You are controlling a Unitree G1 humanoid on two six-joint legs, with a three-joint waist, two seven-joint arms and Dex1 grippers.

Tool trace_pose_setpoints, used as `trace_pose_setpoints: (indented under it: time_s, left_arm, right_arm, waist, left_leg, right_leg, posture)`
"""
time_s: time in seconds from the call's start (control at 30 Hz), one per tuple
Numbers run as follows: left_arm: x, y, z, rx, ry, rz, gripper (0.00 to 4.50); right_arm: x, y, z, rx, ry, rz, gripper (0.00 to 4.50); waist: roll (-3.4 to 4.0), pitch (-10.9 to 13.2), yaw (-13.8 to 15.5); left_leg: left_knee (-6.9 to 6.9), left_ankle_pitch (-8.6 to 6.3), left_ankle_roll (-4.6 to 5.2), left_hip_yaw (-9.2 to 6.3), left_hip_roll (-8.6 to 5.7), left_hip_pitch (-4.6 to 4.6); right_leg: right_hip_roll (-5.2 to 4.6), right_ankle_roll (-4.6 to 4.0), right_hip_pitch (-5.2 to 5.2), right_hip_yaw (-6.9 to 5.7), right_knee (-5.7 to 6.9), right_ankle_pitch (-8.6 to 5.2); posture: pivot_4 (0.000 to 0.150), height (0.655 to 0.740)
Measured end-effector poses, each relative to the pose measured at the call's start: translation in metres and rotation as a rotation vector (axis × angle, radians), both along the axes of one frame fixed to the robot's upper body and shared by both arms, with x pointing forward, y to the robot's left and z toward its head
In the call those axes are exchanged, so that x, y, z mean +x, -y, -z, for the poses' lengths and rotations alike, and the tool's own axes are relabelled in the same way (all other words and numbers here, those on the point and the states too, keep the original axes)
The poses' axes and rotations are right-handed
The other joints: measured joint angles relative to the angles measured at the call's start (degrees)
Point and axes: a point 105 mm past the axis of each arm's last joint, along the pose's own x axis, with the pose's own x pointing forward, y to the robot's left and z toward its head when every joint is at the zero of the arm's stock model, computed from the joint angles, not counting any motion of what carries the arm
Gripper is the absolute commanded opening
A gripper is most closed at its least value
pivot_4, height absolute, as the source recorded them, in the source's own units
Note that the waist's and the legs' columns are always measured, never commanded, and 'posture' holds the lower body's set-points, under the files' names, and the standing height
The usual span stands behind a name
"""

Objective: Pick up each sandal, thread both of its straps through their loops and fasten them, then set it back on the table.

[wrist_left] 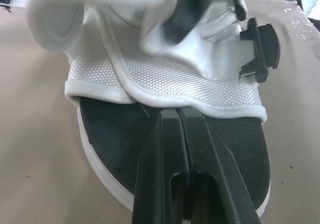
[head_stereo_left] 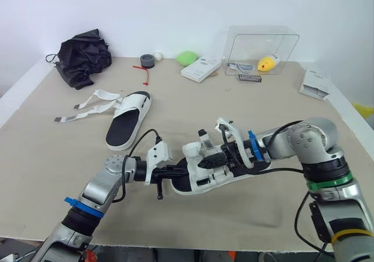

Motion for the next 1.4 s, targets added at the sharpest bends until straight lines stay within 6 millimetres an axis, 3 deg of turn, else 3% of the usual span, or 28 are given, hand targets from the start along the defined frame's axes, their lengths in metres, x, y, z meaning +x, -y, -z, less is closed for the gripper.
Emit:
trace_pose_setpoints:
  time_s: [0.17,0.4,0.47,0.5,0.57,0.7,0.87,0.97,1.03,1.13,1.2,1.27,1.4]
  left_arm:
    - [-0.001,0.000,0.000,-0.002,-0.003,0.004,0.00]
    - [0.000,0.000,0.001,-0.004,-0.005,-0.004,0.00]
    - [-0.001,0.000,0.001,-0.005,-0.004,-0.005,0.00]
    - [-0.001,0.000,0.001,-0.005,-0.004,-0.005,0.00]
    - [-0.001,0.000,0.001,-0.005,-0.003,-0.007,0.00]
    - [-0.001,0.000,0.001,-0.005,-0.003,-0.011,0.00]
    - [-0.001,0.000,0.001,-0.005,-0.003,-0.011,0.00]
    - [-0.001,0.000,0.000,-0.003,-0.002,-0.010,0.00]
    - [-0.002,0.000,0.000,-0.004,-0.003,-0.008,0.00]
    - [-0.002,0.000,0.000,-0.004,-0.006,-0.007,0.00]
    - [-0.001,-0.001,0.000,-0.002,-0.007,-0.009,0.00]
    - [0.000,-0.003,0.001,0.004,-0.008,-0.011,0.00]
    - [0.002,-0.003,0.002,0.006,-0.011,-0.022,0.00]
  right_arm:
    - [-0.008,-0.003,0.004,-0.007,-0.036,-0.036,0.08]
    - [0.010,-0.006,0.004,-0.013,-0.061,0.032,0.08]
    - [0.006,-0.008,0.001,-0.013,-0.041,0.005,0.72]
    - [0.004,-0.008,0.000,-0.012,-0.038,-0.005,0.83]
    - [-0.005,-0.009,-0.002,-0.001,-0.030,-0.047,1.90]
    - [-0.013,-0.012,-0.006,0.024,-0.021,-0.091,3.49]
    - [-0.015,-0.009,-0.017,0.061,0.002,-0.102,3.49]
    - [-0.018,-0.002,-0.044,0.104,0.154,-0.125,3.49]
    - [-0.031,0.000,-0.061,0.125,0.319,-0.186,3.49]
    - [-0.053,0.008,-0.045,0.049,0.426,-0.262,3.49]
    - [-0.075,0.020,-0.019,0.017,0.299,-0.281,3.49]
    - [-0.088,0.021,-0.009,0.051,0.192,-0.288,3.49]
    - [-0.085,0.018,0.001,0.043,0.164,-0.233,3.49]
  waist:
    - [0.00,0.0,0.0]
    - [-0.02,0.0,-0.1]
    - [-0.01,0.0,-0.1]
    - [-0.01,0.0,0.0]
    - [-0.02,0.0,-0.1]
    - [-0.02,0.0,-0.1]
    - [-0.01,0.0,-0.1]
    - [0.03,0.0,-0.1]
    - [0.02,0.0,0.0]
    - [-0.01,0.0,0.0]
    - [-0.05,0.0,0.0]
    - [0.02,0.0,-0.1]
    - [-0.11,0.0,-0.2]
  left_leg:
    - [0.00,-0.05,0.01,0.00,-0.05,0.01]
    - [0.05,-0.04,0.01,0.01,-0.05,0.08]
    - [0.04,-0.05,0.01,0.00,-0.05,0.03]
    - [0.04,-0.05,0.01,-0.01,-0.05,0.03]
    - [0.04,-0.07,0.02,-0.01,-0.05,0.02]
    - [0.05,-0.07,0.02,-0.02,-0.05,0.06]
    - [0.05,-0.07,0.02,-0.01,-0.05,0.05]
    - [0.05,-0.08,0.03,-0.01,-0.06,0.00]
    - [0.04,-0.11,0.03,-0.11,-0.04,-0.02]
    - [0.05,-0.15,-0.03,-0.15,-0.04,0.03]
    - [0.05,-0.16,-0.04,-0.09,-0.04,0.08]
    - [0.09,-0.16,-0.04,0.01,-0.04,0.17]
    - [0.17,-0.08,-0.11,-0.01,0.09,0.36]
  right_leg:
    - [-0.08,0.06,0.02,0.00,0.00,-0.05]
    - [-0.08,0.06,0.09,0.01,0.01,-0.04]
    - [-0.08,0.07,0.06,-0.01,0.01,-0.05]
    - [-0.09,0.07,0.06,-0.01,0.01,-0.05]
    - [-0.09,0.07,0.07,-0.01,0.01,-0.06]
    - [-0.08,0.07,0.08,-0.01,0.01,-0.06]
    - [-0.08,0.07,0.08,-0.01,0.02,-0.05]
    - [-0.08,0.09,0.02,0.00,0.01,-0.07]
    - [-0.05,0.08,0.06,-0.09,0.00,-0.13]
    - [-0.05,0.08,0.12,-0.14,0.00,-0.19]
    - [-0.07,0.09,0.16,-0.08,0.00,-0.19]
    - [-0.07,0.09,0.20,0.03,0.01,-0.15]
    - [0.04,0.13,0.33,0.03,0.00,-0.11]
  posture:
    - [0.150,0.7400]
    - [0.150,0.7400]
    - [0.150,0.7400]
    - [0.150,0.7400]
    - [0.150,0.7400]
    - [0.150,0.7400]
    - [0.150,0.7400]
    - [0.150,0.7400]
    - [0.150,0.7400]
    - [0.150,0.7400]
    - [0.150,0.7400]
    - [0.150,0.7400]
    - [0.150,0.7400]
